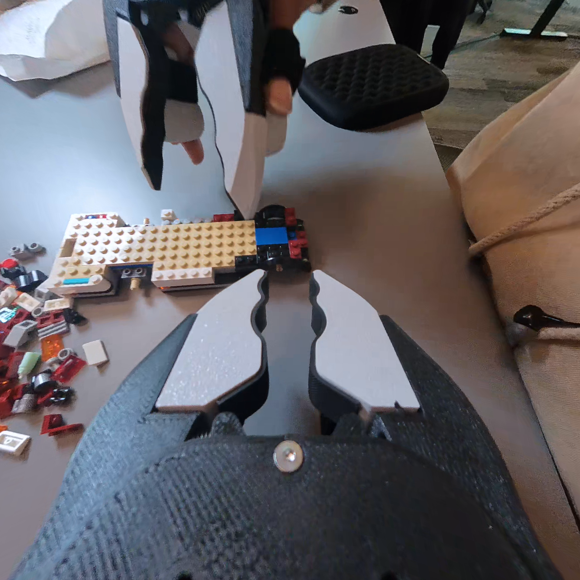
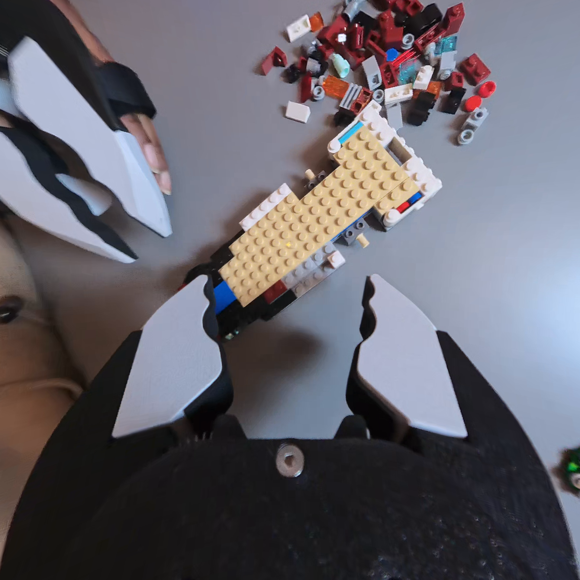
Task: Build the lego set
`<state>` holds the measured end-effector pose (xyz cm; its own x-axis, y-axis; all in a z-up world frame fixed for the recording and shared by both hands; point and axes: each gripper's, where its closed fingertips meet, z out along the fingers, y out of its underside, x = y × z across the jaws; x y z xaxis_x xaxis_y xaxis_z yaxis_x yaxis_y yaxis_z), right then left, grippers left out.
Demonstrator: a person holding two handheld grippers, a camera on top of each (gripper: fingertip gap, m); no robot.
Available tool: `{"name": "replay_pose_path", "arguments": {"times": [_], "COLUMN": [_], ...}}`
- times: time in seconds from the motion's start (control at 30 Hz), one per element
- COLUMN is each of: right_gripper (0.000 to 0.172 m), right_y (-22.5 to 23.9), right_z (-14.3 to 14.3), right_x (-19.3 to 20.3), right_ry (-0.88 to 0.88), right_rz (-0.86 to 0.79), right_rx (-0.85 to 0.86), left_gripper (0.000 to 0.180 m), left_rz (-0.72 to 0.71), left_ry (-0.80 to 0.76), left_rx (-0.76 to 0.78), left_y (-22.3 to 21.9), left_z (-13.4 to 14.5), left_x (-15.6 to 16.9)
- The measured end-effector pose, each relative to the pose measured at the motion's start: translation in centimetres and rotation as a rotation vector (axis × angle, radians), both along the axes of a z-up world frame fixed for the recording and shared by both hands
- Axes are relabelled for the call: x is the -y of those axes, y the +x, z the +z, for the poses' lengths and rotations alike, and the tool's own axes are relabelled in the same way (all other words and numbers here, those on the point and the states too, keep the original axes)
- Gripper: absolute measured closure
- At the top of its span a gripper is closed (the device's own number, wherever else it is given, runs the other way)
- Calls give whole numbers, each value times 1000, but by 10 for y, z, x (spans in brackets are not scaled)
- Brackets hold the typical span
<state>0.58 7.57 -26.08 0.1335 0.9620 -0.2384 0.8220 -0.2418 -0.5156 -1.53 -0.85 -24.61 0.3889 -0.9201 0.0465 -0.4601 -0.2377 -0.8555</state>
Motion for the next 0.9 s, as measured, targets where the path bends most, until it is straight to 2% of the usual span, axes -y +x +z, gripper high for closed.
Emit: {"name": "replay_pose_path", "arguments": {"times": [0.13,0.23,0.3,0.47,0.67,0.73,0.8,0.9], "right_gripper": [72,72,77,85,82,86,102,103], "right_y": [-24,-26,-24,10,51,53,50,39], "right_z": [-10,-23,-25,-25,-25,-32,-32,-31], "right_x": [-5,-9,-7,-13,-9,-5,-5,5], "right_ry": [97,161,135,128,138,156,203,259], "right_rz": [-21,19,35,47,33,70,142,337], "right_rx": [66,187,222,315,390,410,408,403], "left_gripper": [158,161,161,162,162,161,156,145], "left_rz": [51,70,79,84,101,115,128,157], "left_ry": [28,55,73,96,121,124,126,136], "left_rx": [3,-1,-17,-27,-30,-24,-22,-26], "left_y": [-8,-13,-17,-19,-22,-24,-26,-28], "left_z": [8,11,10,11,15,16,16,17], "left_x": [-7,-9,-10,-8,-11,-13,-15,-20]}}
